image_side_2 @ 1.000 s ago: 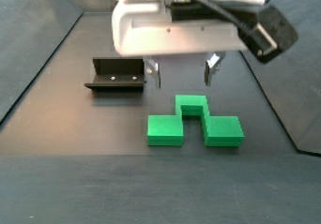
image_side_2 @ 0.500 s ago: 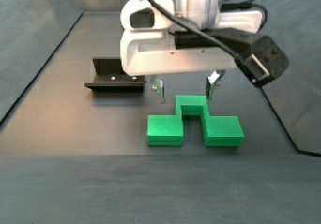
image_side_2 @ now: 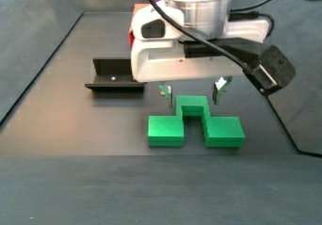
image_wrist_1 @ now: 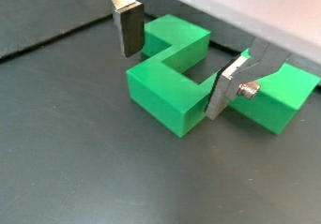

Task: Pick up the green object. Move up. Place the green object on the fixture. Regrasp the green object. Move to above the board. Insert the green object.
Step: Pick up the green object.

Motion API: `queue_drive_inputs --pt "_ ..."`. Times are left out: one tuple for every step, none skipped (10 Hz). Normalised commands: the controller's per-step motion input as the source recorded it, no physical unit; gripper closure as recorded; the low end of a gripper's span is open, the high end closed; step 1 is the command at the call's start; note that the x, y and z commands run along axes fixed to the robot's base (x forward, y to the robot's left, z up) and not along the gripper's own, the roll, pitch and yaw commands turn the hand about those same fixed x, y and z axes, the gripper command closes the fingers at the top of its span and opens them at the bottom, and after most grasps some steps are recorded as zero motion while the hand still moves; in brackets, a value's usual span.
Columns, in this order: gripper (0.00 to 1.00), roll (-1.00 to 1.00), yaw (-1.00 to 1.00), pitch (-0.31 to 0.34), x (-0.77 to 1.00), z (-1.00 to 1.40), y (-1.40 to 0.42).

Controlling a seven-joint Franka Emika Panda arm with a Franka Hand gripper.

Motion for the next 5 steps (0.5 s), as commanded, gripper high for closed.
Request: queue_drive_inputs --pt "0.00 -0.12 -0.01 -0.029 -0.09 -0.28 0.00" --pt "0.00 -0.12 -0.01 -0.029 -0.09 -0.28 0.01" --pt "0.00 -0.12 -0.01 -0.020 -0.08 -0.24 0.02" --pt "0.00 -0.11 0.00 -0.016 -0.07 -0.24 0.01" --pt "0.00 -0.10 0.00 -0.011 -0.02 -0.15 0.00"
